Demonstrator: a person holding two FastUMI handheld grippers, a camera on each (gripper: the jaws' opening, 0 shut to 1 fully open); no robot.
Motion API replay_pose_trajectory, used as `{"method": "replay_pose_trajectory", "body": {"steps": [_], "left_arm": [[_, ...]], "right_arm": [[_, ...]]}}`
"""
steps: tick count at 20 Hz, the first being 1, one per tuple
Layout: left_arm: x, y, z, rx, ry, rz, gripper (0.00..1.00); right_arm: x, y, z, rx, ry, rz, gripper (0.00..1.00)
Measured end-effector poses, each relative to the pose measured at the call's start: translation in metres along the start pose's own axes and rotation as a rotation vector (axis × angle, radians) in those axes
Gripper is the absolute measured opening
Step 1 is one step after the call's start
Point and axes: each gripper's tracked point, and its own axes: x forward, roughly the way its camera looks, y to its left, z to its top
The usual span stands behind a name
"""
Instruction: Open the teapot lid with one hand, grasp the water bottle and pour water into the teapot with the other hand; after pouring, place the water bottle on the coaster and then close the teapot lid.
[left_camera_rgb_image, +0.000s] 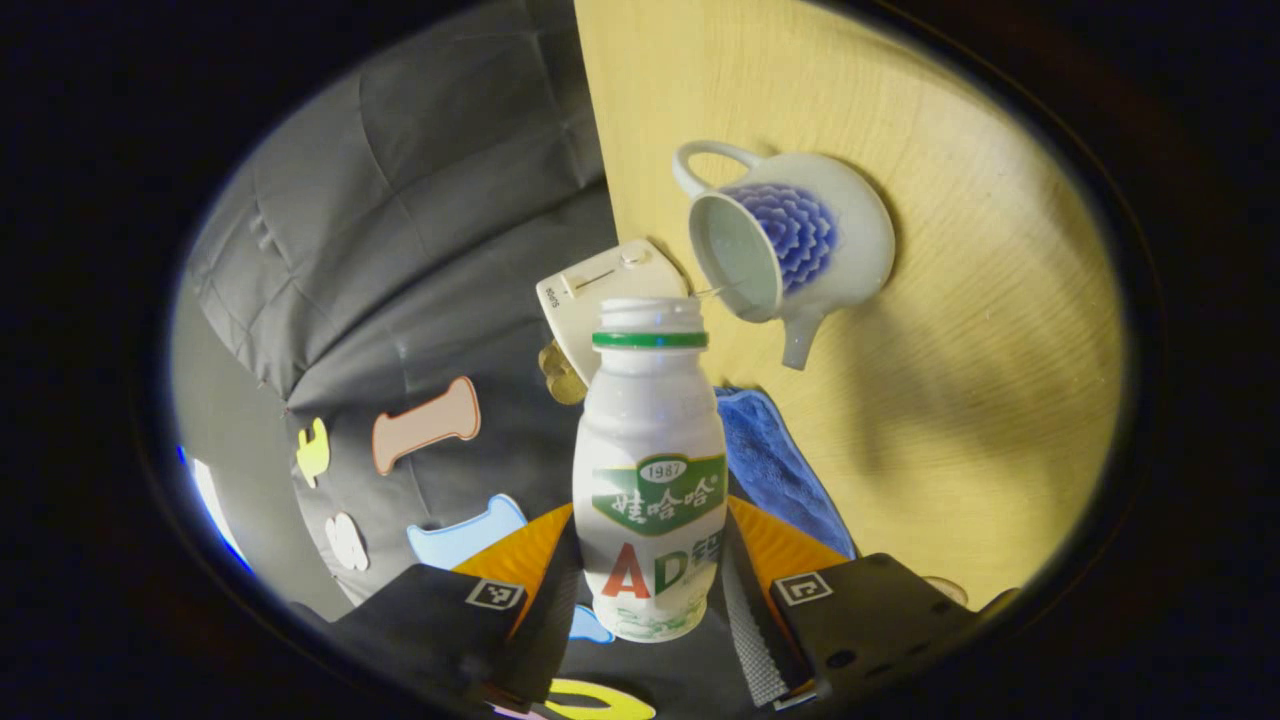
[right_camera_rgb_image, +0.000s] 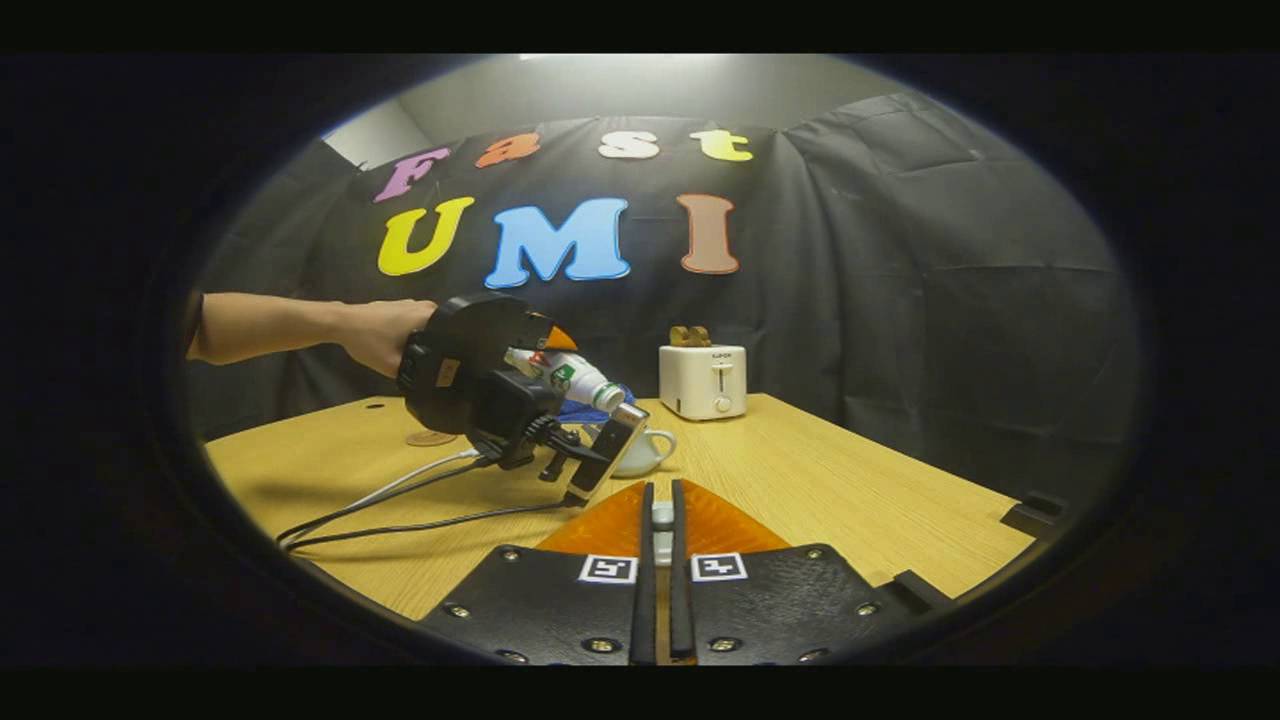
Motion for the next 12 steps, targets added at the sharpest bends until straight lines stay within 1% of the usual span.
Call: {"method": "replay_pose_trajectory", "body": {"steps": [1, 2, 3, 4, 5, 6, 8, 10, 12], "left_arm": [[0.0003, -0.0001, -0.0004, 0.003, -0.001, -0.003, 0.76], [0.0006, -0.0001, -0.0002, 0.005, -0.002, -0.004, 0.76], [0.0003, 0.0007, -0.0001, 0.007, -0.004, -0.005, 0.76], [0.0006, 0.0002, 0.0, 0.008, -0.005, -0.005, 0.76], [0.0005, -0.0001, 0.0004, 0.007, -0.007, -0.006, 0.76], [0.0009, -0.0004, 0.0009, 0.005, -0.009, -0.007, 0.69], [0.0005, -0.0006, 0.0017, 0.003, -0.012, -0.009, 0.7], [0.0007, -0.0019, 0.0018, -0.007, -0.017, -0.015, 0.82], [0.0018, -0.0066, 0.0015, -0.037, -0.021, -0.036, 0.82]], "right_arm": [[-0.0002, 0.0001, -0.0008, -0.002, 0.0, 0.0, 0.0], [0.0002, 0.0001, -0.0006, -0.002, 0.001, 0.0, 0.05], [-0.0002, -0.0004, -0.0005, -0.001, 0.001, 0.0, 0.05], [0.0002, -0.0006, -0.0008, 0.0, 0.002, 0.0, 0.0], [0.0005, -0.0003, -0.0008, 0.0, 0.003, 0.001, 0.0], [0.0005, -0.0001, -0.0008, -0.001, 0.003, 0.002, 0.0], [0.0013, 0.0003, -0.0012, -0.003, 0.005, 0.004, 0.0], [0.0016, 0.0005, -0.0012, -0.003, 0.007, 0.005, 0.0], [0.0011, 0.0, -0.0012, -0.003, 0.008, 0.004, 0.0]]}}
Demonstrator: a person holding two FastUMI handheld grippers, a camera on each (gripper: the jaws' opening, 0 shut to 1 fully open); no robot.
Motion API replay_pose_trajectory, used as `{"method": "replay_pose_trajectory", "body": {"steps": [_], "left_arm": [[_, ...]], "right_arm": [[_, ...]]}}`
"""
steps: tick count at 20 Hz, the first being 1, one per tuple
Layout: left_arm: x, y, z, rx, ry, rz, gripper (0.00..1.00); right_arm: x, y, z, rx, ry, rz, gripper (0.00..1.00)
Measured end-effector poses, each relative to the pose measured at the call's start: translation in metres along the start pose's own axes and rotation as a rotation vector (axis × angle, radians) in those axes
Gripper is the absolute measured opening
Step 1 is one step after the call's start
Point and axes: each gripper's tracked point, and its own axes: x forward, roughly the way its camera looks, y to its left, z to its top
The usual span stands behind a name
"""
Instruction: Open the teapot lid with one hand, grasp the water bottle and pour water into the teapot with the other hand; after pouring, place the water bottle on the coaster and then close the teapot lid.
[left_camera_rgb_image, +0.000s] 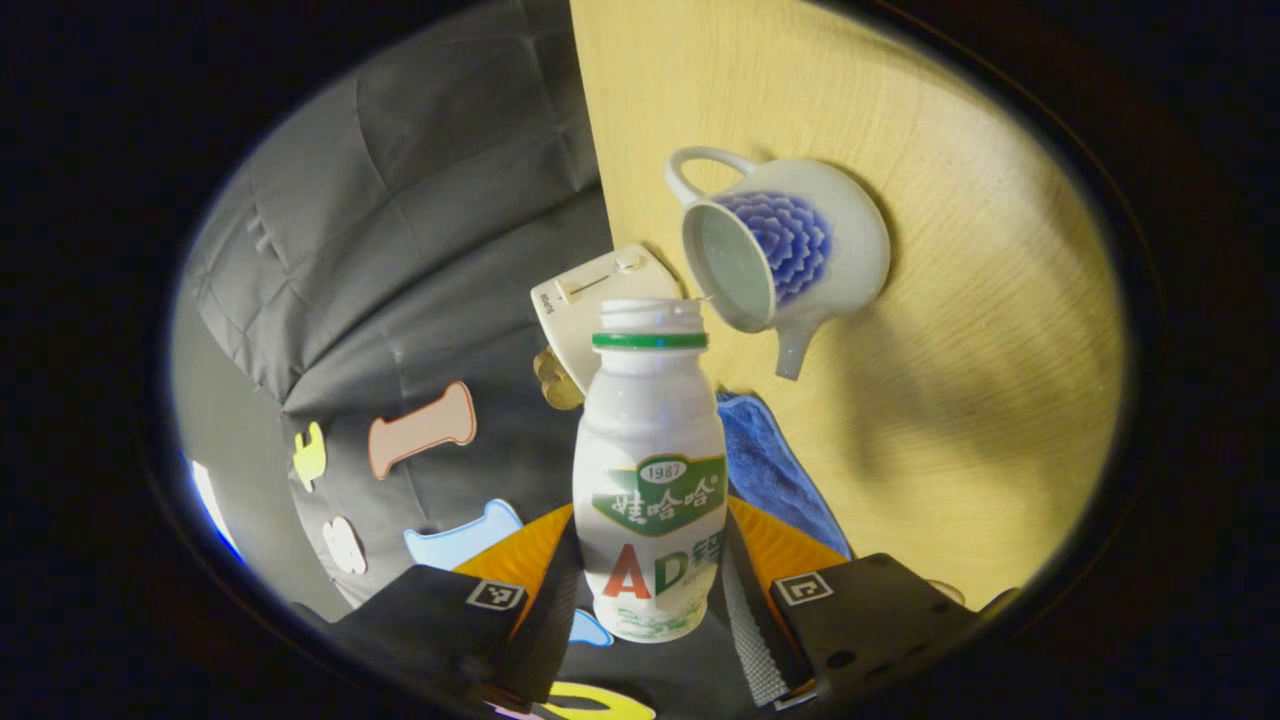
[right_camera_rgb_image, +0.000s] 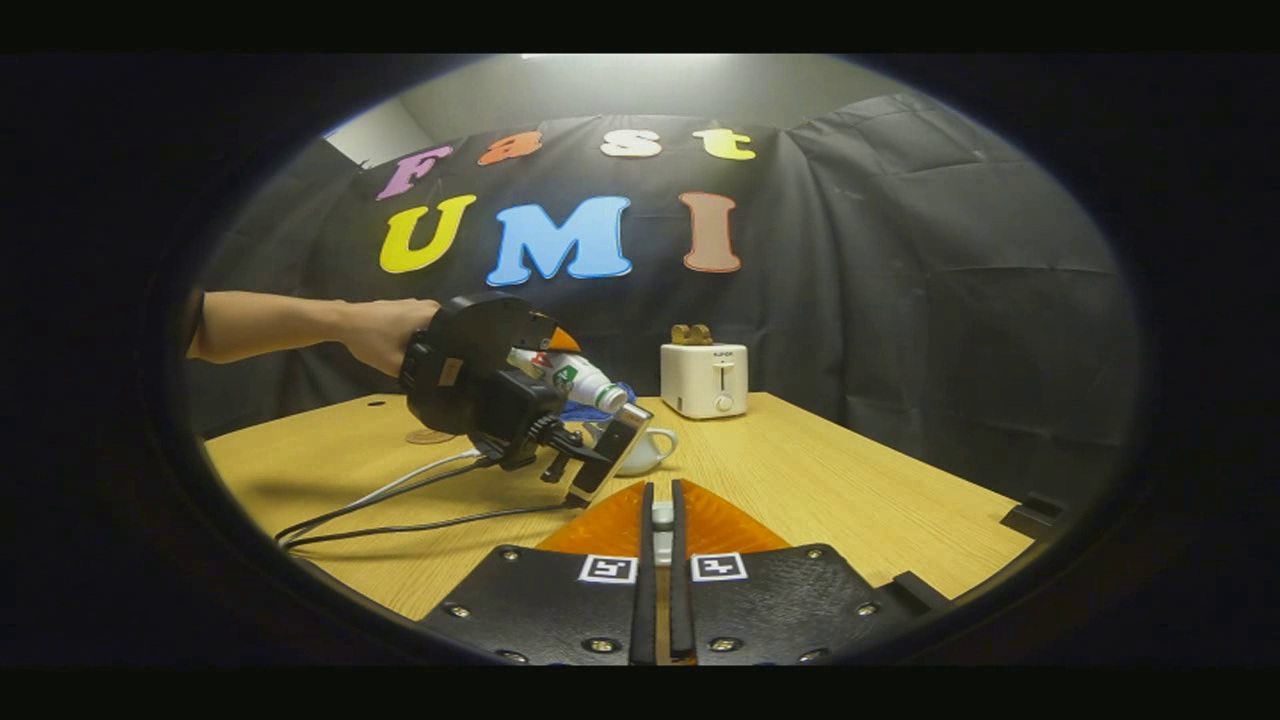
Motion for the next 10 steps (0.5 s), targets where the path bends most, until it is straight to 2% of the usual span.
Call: {"method": "replay_pose_trajectory", "body": {"steps": [1, 2, 4, 5, 7, 8, 10], "left_arm": [[0.001, -0.001, 0.0, -0.011, -0.003, -0.003, 0.82], [0.002, -0.002, 0.001, -0.019, -0.003, -0.001, 0.82], [0.001, -0.008, 0.002, -0.056, -0.015, -0.006, 0.82], [0.0, -0.011, 0.004, -0.092, -0.028, -0.011, 0.75], [-0.001, -0.017, 0.006, -0.162, -0.043, -0.031, 0.79], [-0.002, -0.019, 0.006, -0.187, -0.044, -0.032, 0.75], [-0.003, -0.025, 0.006, -0.227, -0.048, -0.04, 0.75]], "right_arm": [[-0.001, 0.0, 0.0, -0.001, 0.0, 0.0, 0.0], [-0.001, 0.0, 0.0, -0.002, 0.0, -0.001, 0.05], [-0.001, 0.0, 0.0, -0.006, 0.002, -0.001, 0.05], [-0.001, 0.001, -0.001, -0.007, 0.004, -0.001, 0.05], [-0.001, 0.001, -0.001, -0.005, 0.007, -0.002, 0.05], [-0.001, 0.001, -0.002, -0.006, 0.008, -0.005, 0.05], [-0.001, 0.003, -0.002, -0.012, 0.01, -0.004, 0.05]]}}
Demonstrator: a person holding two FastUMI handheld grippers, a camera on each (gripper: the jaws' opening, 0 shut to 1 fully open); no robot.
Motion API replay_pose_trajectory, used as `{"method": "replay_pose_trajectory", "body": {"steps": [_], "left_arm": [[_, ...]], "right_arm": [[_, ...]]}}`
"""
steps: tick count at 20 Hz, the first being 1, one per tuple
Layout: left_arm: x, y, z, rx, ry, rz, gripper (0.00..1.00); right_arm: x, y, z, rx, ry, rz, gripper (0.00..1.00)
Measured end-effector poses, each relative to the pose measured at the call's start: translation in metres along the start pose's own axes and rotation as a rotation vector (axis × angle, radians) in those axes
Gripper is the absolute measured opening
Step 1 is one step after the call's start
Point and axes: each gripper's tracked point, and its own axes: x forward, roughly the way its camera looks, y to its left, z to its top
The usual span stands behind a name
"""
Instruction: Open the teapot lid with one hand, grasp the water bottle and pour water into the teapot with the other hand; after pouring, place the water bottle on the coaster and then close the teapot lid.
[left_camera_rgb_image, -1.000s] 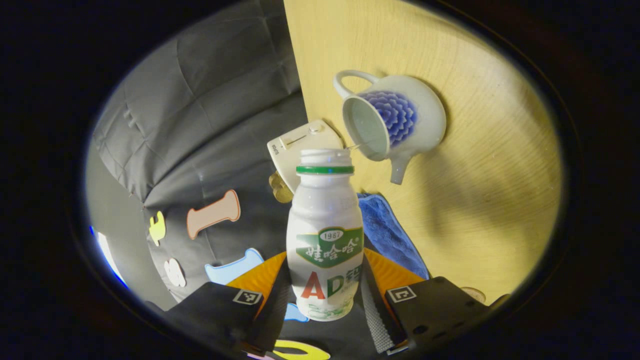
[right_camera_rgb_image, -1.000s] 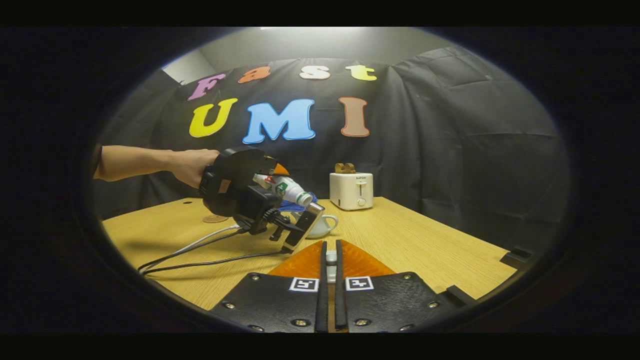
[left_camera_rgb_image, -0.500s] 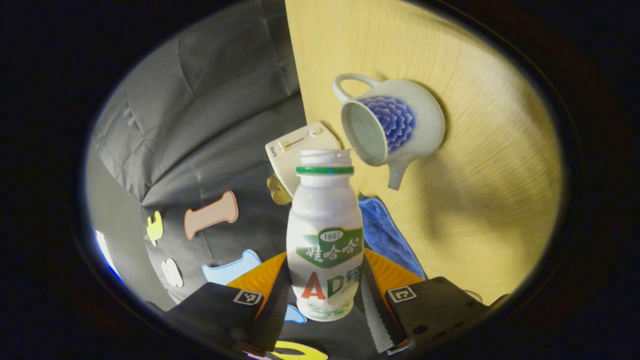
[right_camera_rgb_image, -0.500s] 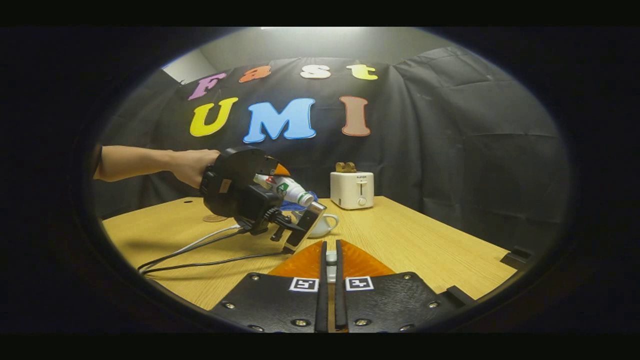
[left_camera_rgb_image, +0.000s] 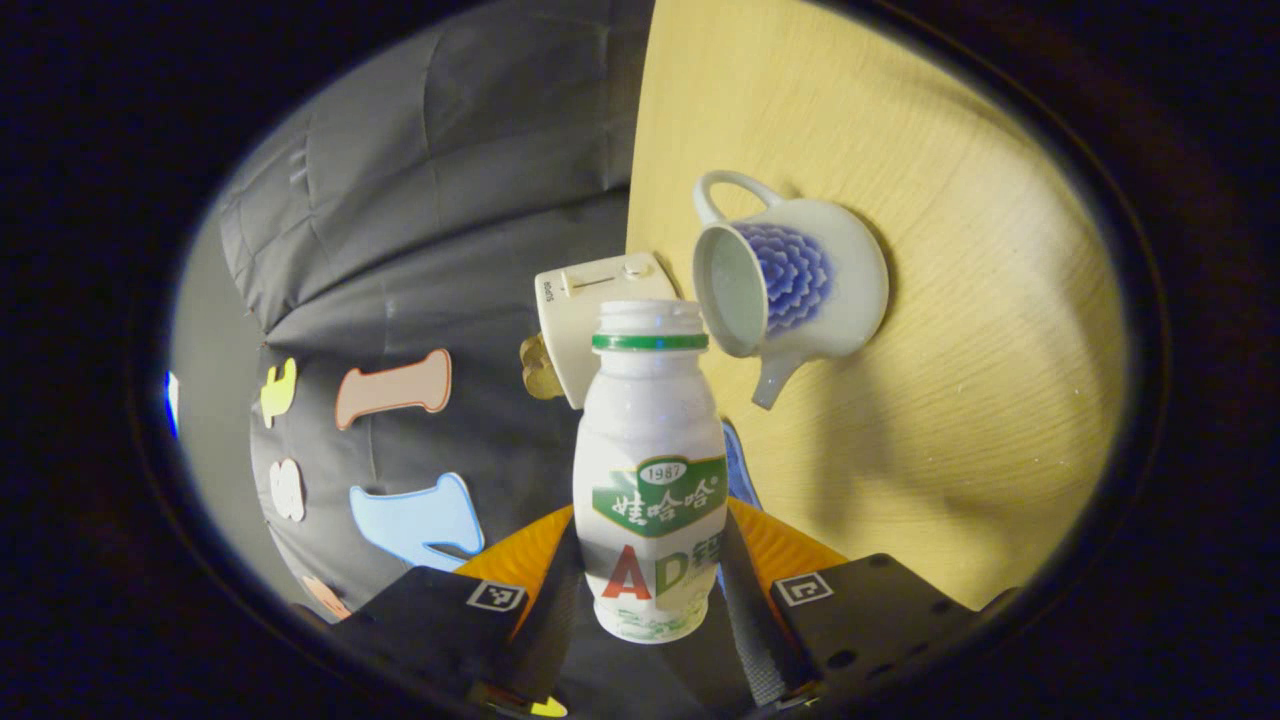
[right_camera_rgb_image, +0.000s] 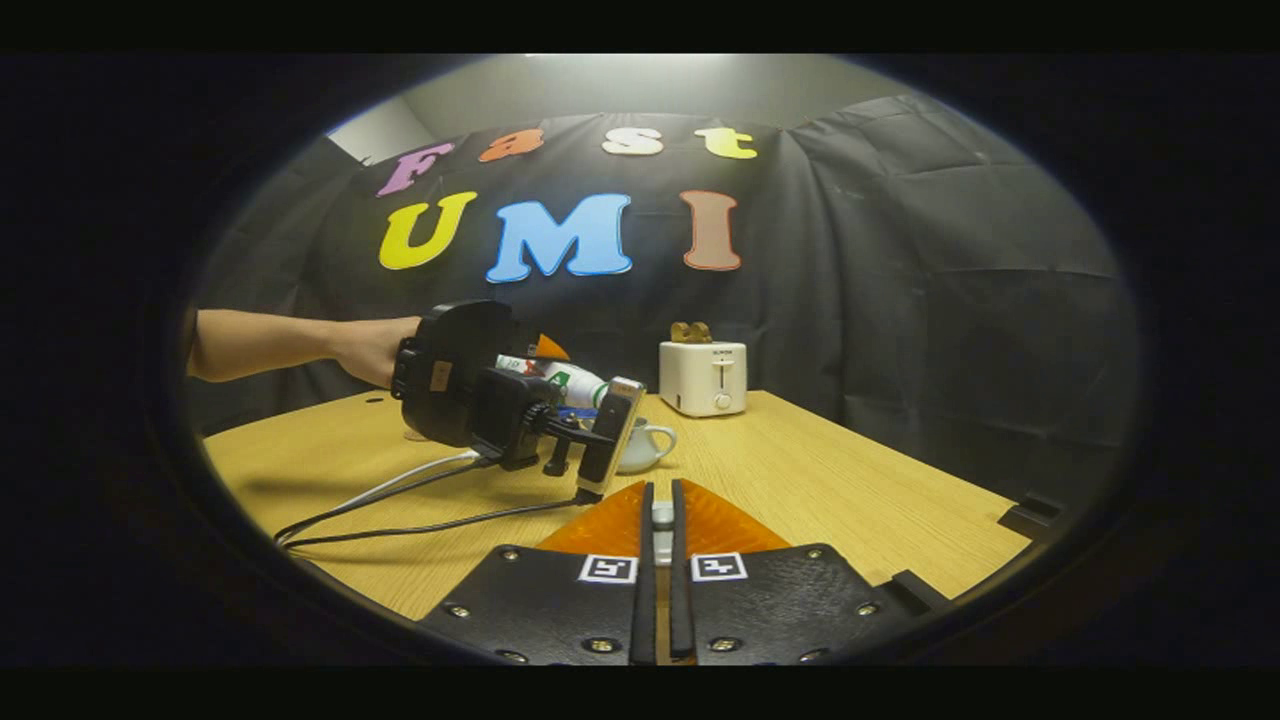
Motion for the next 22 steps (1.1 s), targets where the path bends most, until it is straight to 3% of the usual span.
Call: {"method": "replay_pose_trajectory", "body": {"steps": [3, 7, 8, 9, 10, 11, 14, 15, 16, 17, 19, 20, 21, 22], "left_arm": [[-0.002, -0.006, -0.005, -0.061, -0.005, -0.004, 0.79], [-0.005, -0.013, -0.016, -0.197, -0.016, -0.005, 0.75], [-0.007, -0.014, -0.02, -0.236, -0.017, -0.003, 0.79], [-0.008, -0.016, -0.025, -0.276, -0.016, -0.004, 0.75], [-0.009, -0.018, -0.03, -0.314, -0.013, -0.002, 0.75], [-0.011, -0.021, -0.036, -0.349, -0.008, -0.004, 0.75], [-0.019, -0.026, -0.055, -0.434, 0.009, 0.007, 0.76], [-0.023, -0.027, -0.061, -0.473, 0.012, 0.013, 0.76], [-0.026, -0.03, -0.067, -0.519, 0.018, 0.009, 0.76], [-0.029, -0.033, -0.072, -0.556, 0.029, 0.011, 0.83], [-0.036, -0.033, -0.085, -0.614, 0.051, 0.029, 0.83], [-0.039, -0.031, -0.091, -0.637, 0.058, 0.045, 0.69], [-0.043, -0.027, -0.096, -0.663, 0.062, 0.059, 0.69], [-0.045, -0.026, -0.1, -0.695, 0.064, 0.072, 0.82]], "right_arm": [[0.0, 0.004, -0.001, -0.004, 0.009, 0.008, 0.05], [0.0, 0.009, 0.008, -0.012, -0.001, 0.018, 0.06], [0.0, 0.011, 0.011, -0.008, -0.004, 0.024, 0.06], [0.001, 0.012, 0.017, -0.007, -0.014, 0.027, 0.06], [0.002, 0.013, 0.022, -0.012, -0.023, 0.029, 0.0], [0.003, 0.015, 0.026, -0.021, -0.03, 0.033, 0.06], [0.013, 0.022, 0.036, -0.036, -0.042, 0.059, 0.05], [0.017, 0.024, 0.038, -0.038, -0.042, 0.067, 0.0], [0.022, 0.027, 0.041, -0.04, -0.042, 0.075, 0.05], [0.026, 0.029, 0.043, -0.044, -0.041, 0.077, 0.05], [0.034, 0.035, 0.048, -0.052, -0.044, 0.085, 0.05], [0.038, 0.039, 0.049, -0.058, -0.045, 0.089, 0.05], [0.043, 0.042, 0.051, -0.065, -0.048, 0.094, 0.05], [0.047, 0.045, 0.052, -0.071, -0.05, 0.098, 0.05]]}}
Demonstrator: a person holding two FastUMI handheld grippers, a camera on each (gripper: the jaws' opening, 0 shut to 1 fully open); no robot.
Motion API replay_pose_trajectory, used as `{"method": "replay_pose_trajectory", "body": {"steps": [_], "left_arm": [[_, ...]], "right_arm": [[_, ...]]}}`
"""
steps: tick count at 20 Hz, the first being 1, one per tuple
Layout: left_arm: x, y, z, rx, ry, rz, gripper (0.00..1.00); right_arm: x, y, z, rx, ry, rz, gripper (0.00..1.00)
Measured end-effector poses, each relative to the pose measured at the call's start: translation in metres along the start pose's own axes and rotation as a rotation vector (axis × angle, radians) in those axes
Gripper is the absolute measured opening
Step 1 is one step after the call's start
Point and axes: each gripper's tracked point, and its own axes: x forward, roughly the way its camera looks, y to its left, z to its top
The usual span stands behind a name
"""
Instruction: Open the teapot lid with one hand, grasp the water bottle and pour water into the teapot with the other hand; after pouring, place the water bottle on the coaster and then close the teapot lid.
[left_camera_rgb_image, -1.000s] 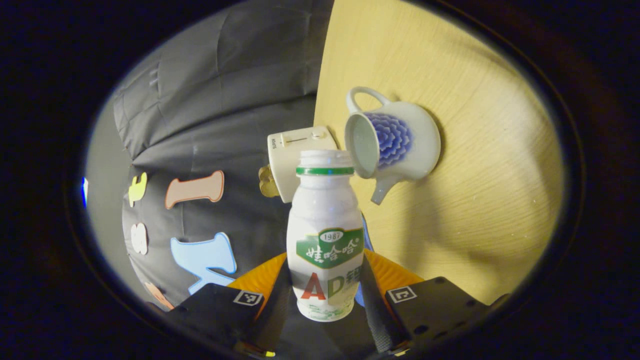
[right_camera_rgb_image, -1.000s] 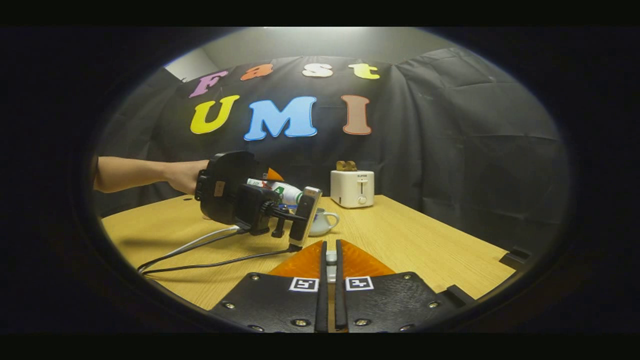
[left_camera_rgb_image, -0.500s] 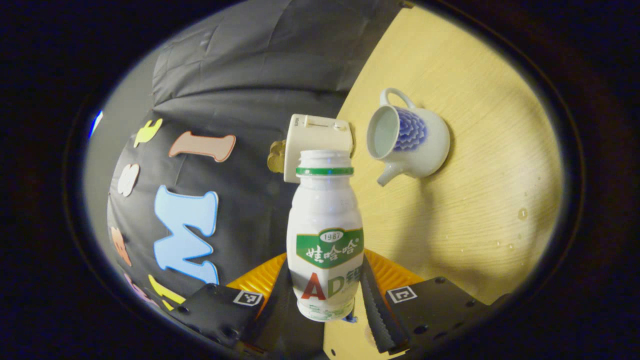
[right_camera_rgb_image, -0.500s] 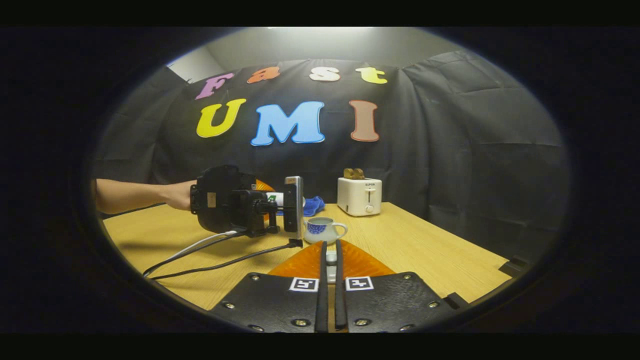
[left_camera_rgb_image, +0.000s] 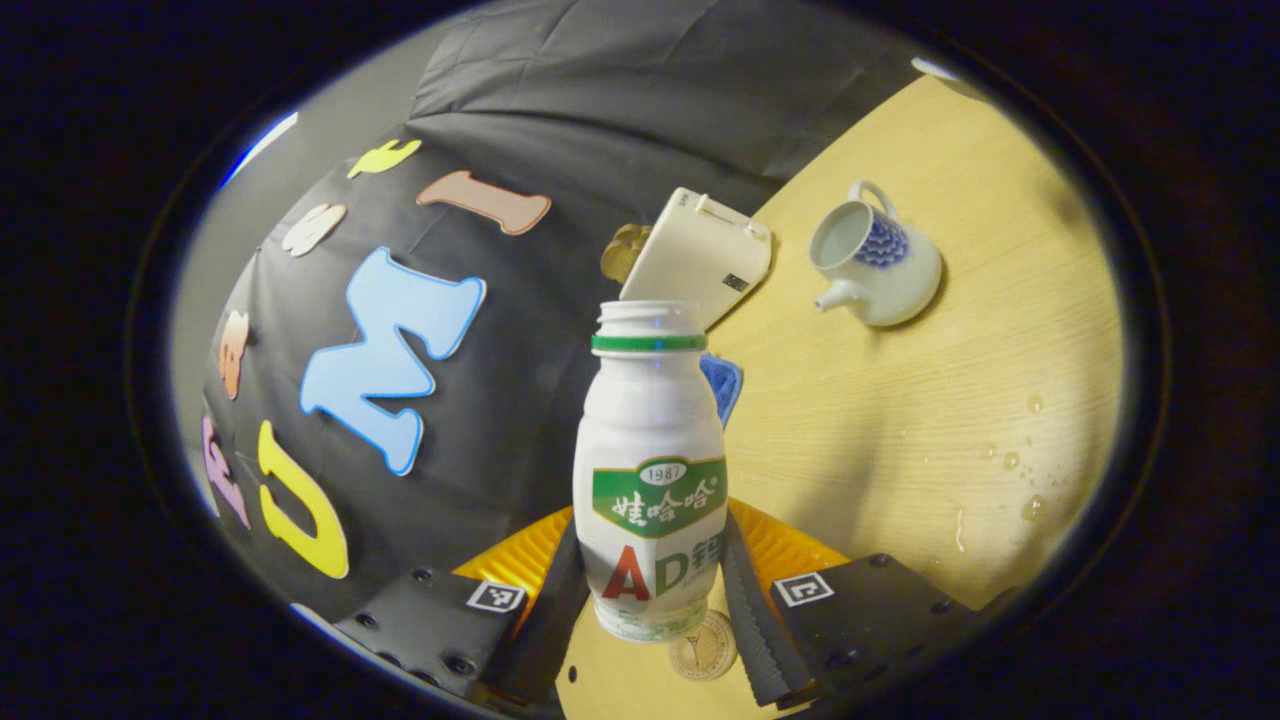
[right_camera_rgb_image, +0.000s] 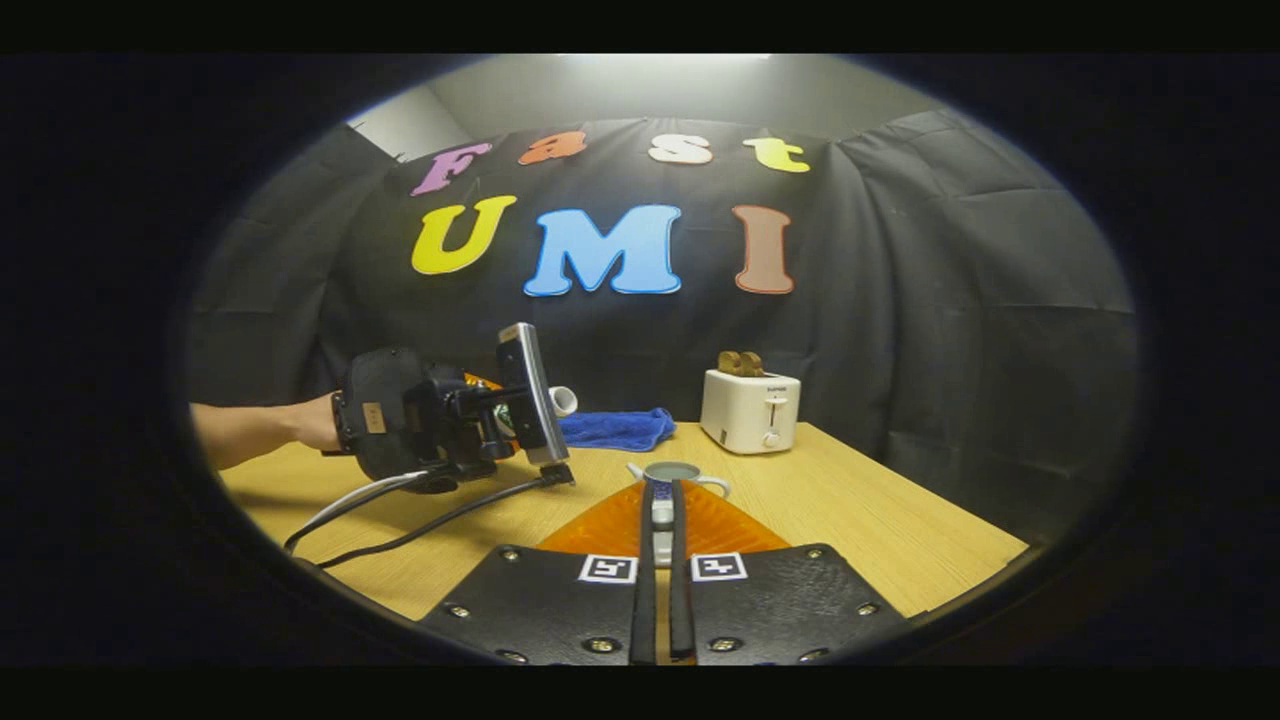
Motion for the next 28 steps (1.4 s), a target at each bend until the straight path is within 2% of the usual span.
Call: {"method": "replay_pose_trajectory", "body": {"steps": [7, 13, 14, 15, 16, 18, 19, 20, 21, 28], "left_arm": [[-0.008, 0.021, -0.016, -0.247, -0.005, 0.086, 0.82], [-0.016, 0.039, -0.027, -0.476, -0.035, 0.114, 0.82], [-0.018, 0.041, -0.028, -0.517, -0.04, 0.116, 0.82], [-0.019, 0.041, -0.03, -0.554, -0.046, 0.114, 0.82], [-0.017, 0.041, -0.03, -0.583, -0.052, 0.104, 0.68], [-0.02, 0.044, -0.032, -0.617, -0.059, 0.099, 0.75], [-0.022, 0.046, -0.033, -0.63, -0.064, 0.102, 0.75], [-0.024, 0.049, -0.034, -0.644, -0.069, 0.103, 0.75], [-0.026, 0.052, -0.036, -0.665, -0.076, 0.108, 0.75], [-0.032, 0.086, -0.077, -0.923, -0.089, 0.136, 0.76]], "right_arm": [[0.046, 0.003, 0.012, -0.029, -0.027, -0.005, 0.06], [0.091, -0.009, 0.02, -0.005, -0.028, -0.026, 0.06], [0.1, -0.012, 0.019, 0.01, -0.017, -0.032, 0.0], [0.109, -0.014, 0.019, 0.022, -0.006, -0.036, 0.06], [0.116, -0.015, 0.018, 0.033, 0.003, -0.039, 0.06], [0.131, -0.015, 0.011, 0.041, 0.025, -0.043, 0.06], [0.137, -0.016, 0.008, 0.04, 0.032, -0.046, 0.0], [0.143, -0.016, 0.006, 0.039, 0.038, -0.05, 0.06], [0.148, -0.016, 0.003, 0.04, 0.048, -0.049, 0.05], [0.171, -0.018, -0.02, 0.05, 0.103, -0.065, 0.06]]}}
